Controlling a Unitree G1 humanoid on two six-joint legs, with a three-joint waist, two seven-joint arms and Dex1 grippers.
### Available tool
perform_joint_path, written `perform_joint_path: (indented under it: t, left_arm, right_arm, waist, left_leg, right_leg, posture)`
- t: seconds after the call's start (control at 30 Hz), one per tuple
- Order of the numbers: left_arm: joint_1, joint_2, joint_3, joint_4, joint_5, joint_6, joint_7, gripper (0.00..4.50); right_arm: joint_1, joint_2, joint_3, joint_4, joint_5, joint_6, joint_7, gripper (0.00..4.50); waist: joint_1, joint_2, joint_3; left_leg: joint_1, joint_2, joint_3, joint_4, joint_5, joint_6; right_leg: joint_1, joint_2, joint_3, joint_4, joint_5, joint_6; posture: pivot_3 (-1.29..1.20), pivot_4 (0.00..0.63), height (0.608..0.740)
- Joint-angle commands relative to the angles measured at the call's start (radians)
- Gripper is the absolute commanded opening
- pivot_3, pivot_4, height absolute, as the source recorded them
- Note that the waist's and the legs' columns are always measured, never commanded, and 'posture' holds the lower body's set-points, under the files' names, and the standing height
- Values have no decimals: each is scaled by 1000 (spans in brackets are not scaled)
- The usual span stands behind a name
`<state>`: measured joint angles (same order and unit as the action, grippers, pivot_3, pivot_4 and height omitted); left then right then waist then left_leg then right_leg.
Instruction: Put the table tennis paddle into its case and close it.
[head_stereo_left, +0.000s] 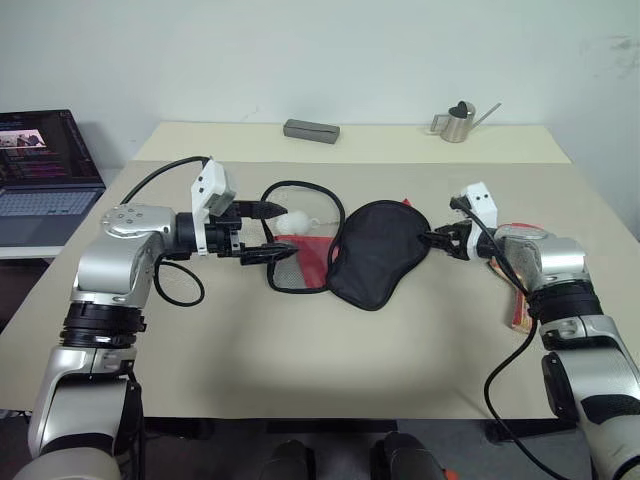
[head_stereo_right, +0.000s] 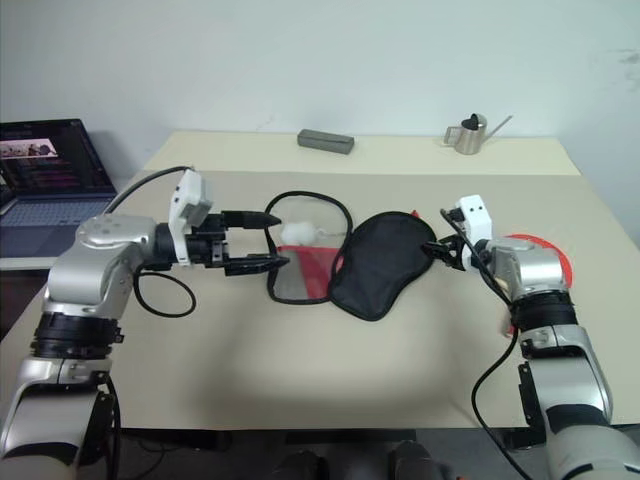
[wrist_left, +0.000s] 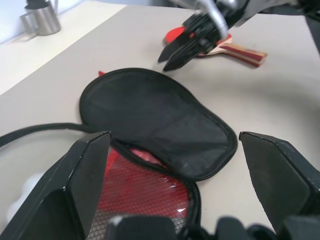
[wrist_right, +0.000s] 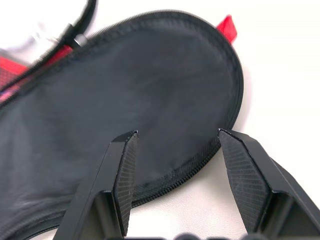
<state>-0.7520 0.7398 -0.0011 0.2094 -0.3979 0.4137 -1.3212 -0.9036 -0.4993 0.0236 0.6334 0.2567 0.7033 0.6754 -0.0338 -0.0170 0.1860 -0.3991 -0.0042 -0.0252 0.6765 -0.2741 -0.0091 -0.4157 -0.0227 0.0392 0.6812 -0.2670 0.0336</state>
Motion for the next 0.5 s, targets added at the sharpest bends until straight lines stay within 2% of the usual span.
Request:
perform_joint_path:
  t: [0.03, 0.3, 0.5]
  left_arm:
    - [-45, 5, 5, -44, -34, 14, -33, 4500]
    - [-92, 26, 3, -27, -30, 28, -63, 4500]
    - [-96, 34, 13, -16, -24, 23, -57, 4500]
  right_arm:
    - [-58, 13, -12, 68, -27, -51, -6, 2815]
    - [-87, 39, -17, 177, -68, -89, -13, 2815]
    - [-92, 28, -29, 181, -88, -91, -30, 2815]
  waist:
    - [0, 0, 0]
    - [-2, 0, 0]
    - [-3, 0, 0]
  left_leg:
    - [0, 0, 0, 0, 0, 0]
    - [0, 0, 0, 0, 0, 0]
    - [0, 0, 0, 0, 0, 0]
  right_leg:
    - [0, 0, 0, 0, 0, 0]
    - [0, 0, 0, 0, 0, 0]
    - [0, 0, 0, 0, 0, 0]
  posture:
    - [0, 150, 740]
    - [0, 150, 740]
    - [0, 150, 740]
